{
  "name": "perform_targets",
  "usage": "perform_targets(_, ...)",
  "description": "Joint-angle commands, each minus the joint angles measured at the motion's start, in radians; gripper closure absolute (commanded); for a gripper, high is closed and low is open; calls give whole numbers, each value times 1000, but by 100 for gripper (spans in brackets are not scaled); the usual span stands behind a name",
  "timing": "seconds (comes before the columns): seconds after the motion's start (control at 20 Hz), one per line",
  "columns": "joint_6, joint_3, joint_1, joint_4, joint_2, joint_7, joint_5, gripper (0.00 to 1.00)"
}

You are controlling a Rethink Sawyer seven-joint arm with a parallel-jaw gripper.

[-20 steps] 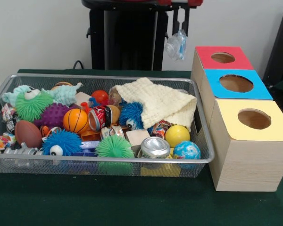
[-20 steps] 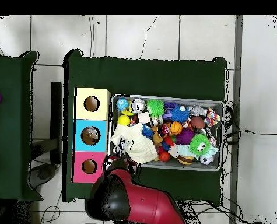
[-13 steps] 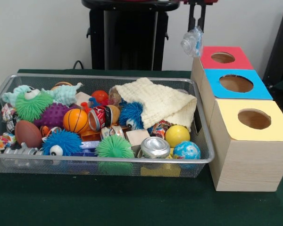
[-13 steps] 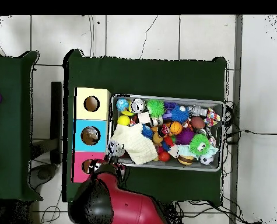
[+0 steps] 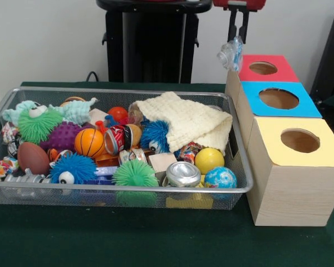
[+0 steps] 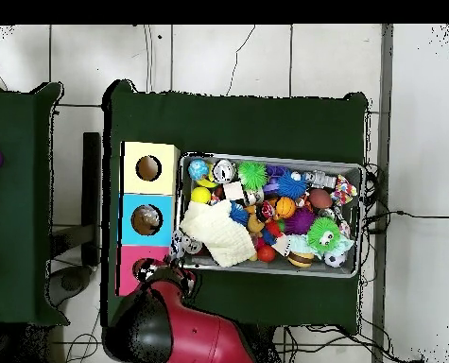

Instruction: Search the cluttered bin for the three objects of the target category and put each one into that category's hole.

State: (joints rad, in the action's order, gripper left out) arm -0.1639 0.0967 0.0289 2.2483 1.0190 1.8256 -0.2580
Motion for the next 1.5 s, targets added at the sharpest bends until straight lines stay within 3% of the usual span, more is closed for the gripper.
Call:
perform_targets(0.05,-33,10,4,-100,-90,232,-67,100)
perform_targets(0.45,-34,45,69,-133,-123,259,-105,100)
perform_targets(1.0,-136,139,204,-245,-179,305,-179,100)
perform_targets(1.5,-159,148,205,-250,-172,278,-208,100)
